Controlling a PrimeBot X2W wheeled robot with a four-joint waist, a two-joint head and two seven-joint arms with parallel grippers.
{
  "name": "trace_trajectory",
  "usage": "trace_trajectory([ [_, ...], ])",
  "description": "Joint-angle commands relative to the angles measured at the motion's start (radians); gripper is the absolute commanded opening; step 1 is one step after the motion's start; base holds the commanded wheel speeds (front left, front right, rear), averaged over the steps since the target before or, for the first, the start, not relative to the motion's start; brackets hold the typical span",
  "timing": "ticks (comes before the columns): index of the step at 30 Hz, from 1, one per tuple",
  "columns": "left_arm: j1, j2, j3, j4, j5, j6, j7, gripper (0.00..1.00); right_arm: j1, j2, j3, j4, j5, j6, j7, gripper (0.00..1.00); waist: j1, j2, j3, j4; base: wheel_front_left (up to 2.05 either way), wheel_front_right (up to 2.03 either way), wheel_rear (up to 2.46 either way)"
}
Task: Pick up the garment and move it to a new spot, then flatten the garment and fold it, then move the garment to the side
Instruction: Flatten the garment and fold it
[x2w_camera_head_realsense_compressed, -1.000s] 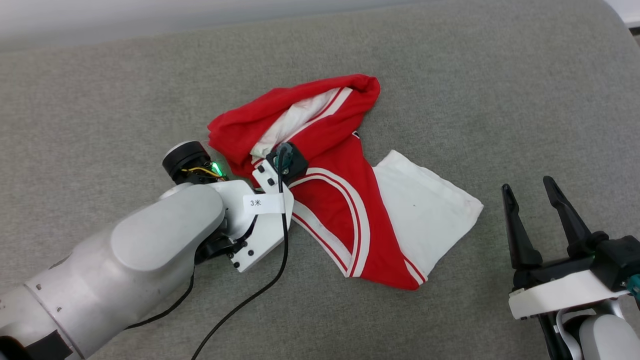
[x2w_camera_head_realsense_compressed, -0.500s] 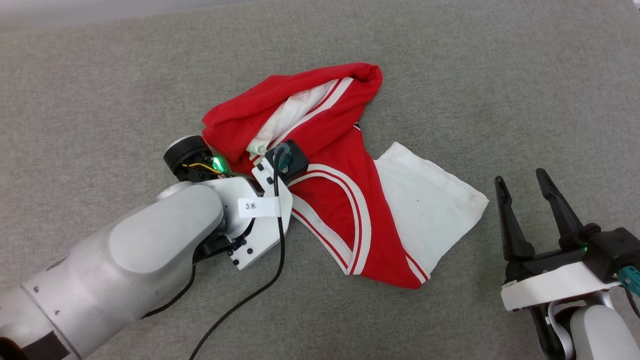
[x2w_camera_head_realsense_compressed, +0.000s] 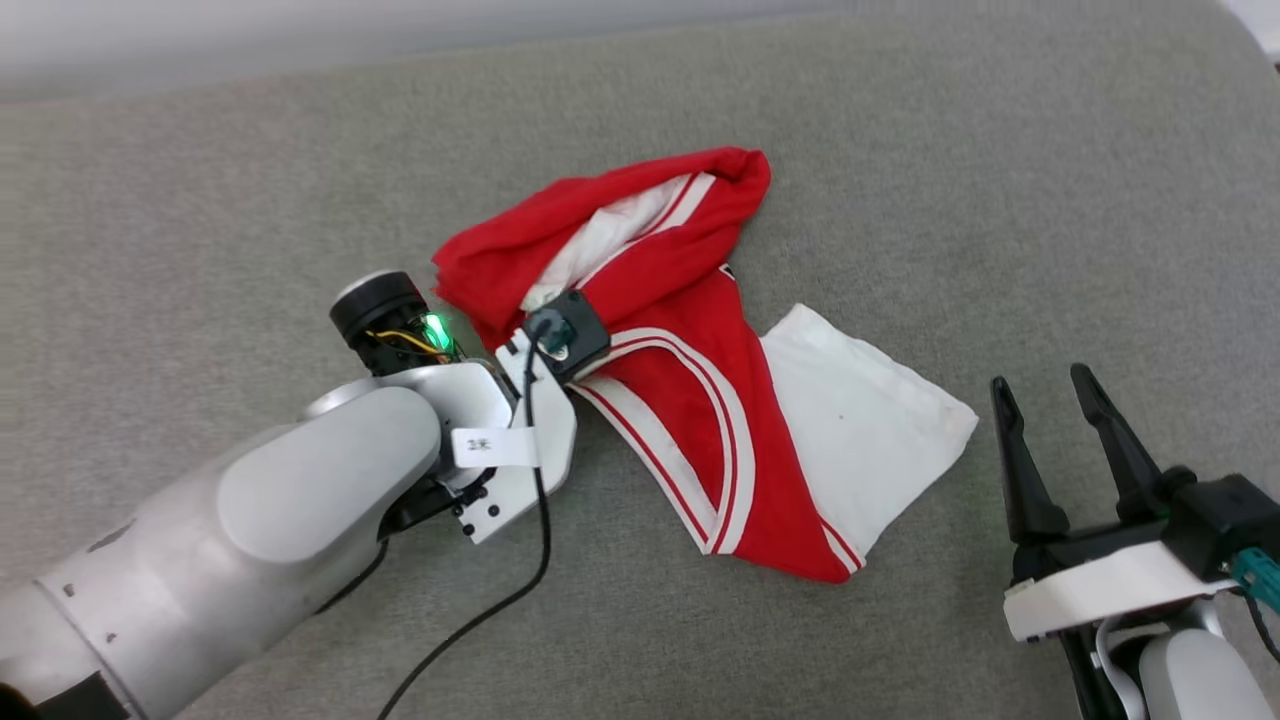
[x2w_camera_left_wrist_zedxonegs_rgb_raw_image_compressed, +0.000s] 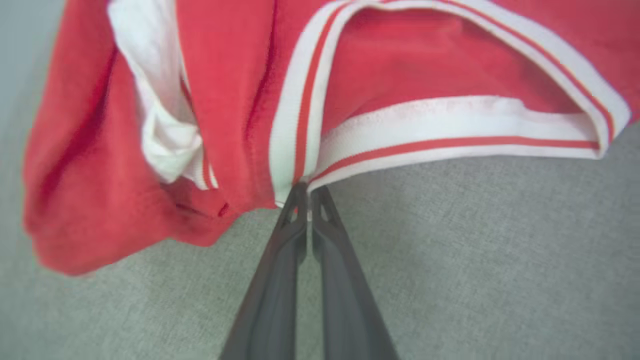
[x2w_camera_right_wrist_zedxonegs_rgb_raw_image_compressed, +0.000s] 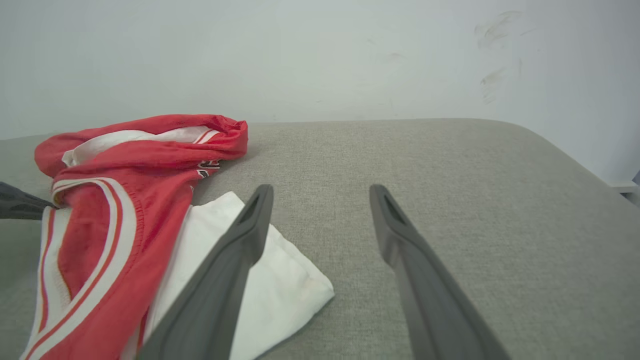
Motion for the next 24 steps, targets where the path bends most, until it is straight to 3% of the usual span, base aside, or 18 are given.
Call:
trace_trajectory([
  [1,0.003,0.01,0.002,-0.005,0.003,0.0,-0.028,0.0,0.015,-0.002,-0.005,0.002,0.002,-0.001,-0.005,1.0,0.0,0.0,-0.038,0.021,0.0,0.0,0.0],
  [4,0.017,0.035,0.017,-0.027,-0.009,0.001,-0.105,0.0,0.041,-0.005,-0.013,0.004,0.005,-0.001,-0.005,1.0,0.0,0.0,-0.083,0.041,0.0,0.0,0.0],
  [7,0.052,0.069,0.032,-0.073,-0.016,0.032,-0.153,0.0,0.072,-0.007,-0.03,0.01,0.006,-0.001,-0.005,1.0,0.0,0.0,-0.132,0.069,0.0,0.0,0.0],
  [19,0.288,0.26,0.045,-0.319,-0.062,0.252,-0.191,0.0,0.165,-0.008,-0.072,0.02,0.009,-0.001,-0.001,1.0,0.0,0.0,-0.235,0.171,0.0,0.0,0.0],
  [24,0.415,0.311,0.038,-0.361,-0.115,0.317,-0.204,0.0,0.182,-0.013,-0.076,0.03,0.012,-0.001,0.006,1.0,0.0,0.0,-0.249,0.192,0.0,0.0,0.0],
])
